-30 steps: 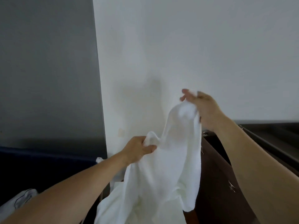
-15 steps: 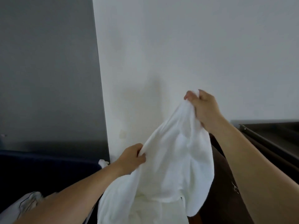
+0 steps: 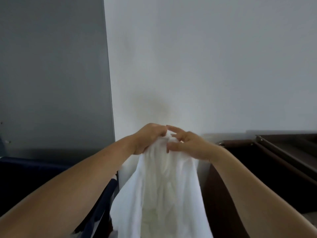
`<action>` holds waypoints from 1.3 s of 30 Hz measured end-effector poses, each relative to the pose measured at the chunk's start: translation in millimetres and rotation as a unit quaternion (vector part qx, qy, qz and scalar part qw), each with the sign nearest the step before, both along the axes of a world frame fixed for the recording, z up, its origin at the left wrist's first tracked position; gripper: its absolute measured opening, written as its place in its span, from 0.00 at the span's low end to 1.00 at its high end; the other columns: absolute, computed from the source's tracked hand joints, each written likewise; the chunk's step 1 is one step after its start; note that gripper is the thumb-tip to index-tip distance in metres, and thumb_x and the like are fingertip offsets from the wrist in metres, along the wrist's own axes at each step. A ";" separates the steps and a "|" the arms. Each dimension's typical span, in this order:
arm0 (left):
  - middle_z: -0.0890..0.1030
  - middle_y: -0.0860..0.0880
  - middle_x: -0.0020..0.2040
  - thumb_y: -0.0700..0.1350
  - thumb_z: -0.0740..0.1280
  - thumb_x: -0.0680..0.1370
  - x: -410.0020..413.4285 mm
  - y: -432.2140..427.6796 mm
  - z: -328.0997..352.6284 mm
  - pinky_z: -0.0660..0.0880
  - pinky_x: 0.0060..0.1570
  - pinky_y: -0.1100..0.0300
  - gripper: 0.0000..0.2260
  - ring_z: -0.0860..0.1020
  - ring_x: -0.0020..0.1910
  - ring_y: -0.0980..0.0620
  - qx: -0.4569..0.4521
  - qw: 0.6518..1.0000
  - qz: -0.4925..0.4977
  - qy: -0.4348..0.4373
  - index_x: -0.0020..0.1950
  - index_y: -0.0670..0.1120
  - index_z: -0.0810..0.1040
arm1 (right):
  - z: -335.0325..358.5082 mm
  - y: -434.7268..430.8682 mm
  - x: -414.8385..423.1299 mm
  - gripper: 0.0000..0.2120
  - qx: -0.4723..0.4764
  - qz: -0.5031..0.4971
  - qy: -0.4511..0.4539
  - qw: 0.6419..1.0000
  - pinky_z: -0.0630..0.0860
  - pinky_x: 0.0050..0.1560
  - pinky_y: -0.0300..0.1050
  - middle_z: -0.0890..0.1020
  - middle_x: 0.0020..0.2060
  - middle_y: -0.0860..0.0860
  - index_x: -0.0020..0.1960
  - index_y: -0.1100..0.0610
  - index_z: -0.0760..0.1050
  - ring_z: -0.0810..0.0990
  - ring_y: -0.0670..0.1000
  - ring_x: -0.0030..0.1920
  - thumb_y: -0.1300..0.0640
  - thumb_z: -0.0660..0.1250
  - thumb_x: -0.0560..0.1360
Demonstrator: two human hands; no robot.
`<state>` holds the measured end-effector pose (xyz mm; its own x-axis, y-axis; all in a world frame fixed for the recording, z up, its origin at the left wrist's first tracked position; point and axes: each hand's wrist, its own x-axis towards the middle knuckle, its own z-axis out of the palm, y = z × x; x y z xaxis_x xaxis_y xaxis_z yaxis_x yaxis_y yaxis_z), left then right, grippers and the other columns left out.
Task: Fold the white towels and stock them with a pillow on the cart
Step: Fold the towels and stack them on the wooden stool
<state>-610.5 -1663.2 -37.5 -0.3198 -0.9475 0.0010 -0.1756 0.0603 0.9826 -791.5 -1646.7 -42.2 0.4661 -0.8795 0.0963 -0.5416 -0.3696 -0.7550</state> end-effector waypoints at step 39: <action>0.77 0.47 0.39 0.37 0.63 0.75 29.0 -32.2 -81.1 0.70 0.36 0.63 0.04 0.74 0.36 0.51 -0.115 0.945 0.064 -0.300 0.42 0.42 0.76 | 58.3 -4.0 -15.8 0.14 -0.102 -0.176 -0.338 0.919 0.72 0.31 0.36 0.76 0.26 0.44 0.34 0.53 0.76 0.74 0.44 0.28 0.60 0.66 0.79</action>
<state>-581.5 -1695.5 -118.6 -0.2100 -0.9755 0.0663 -0.7173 0.1998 0.6675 -807.3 -1650.7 16.1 -0.0701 -0.8959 0.4387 -0.0864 -0.4327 -0.8974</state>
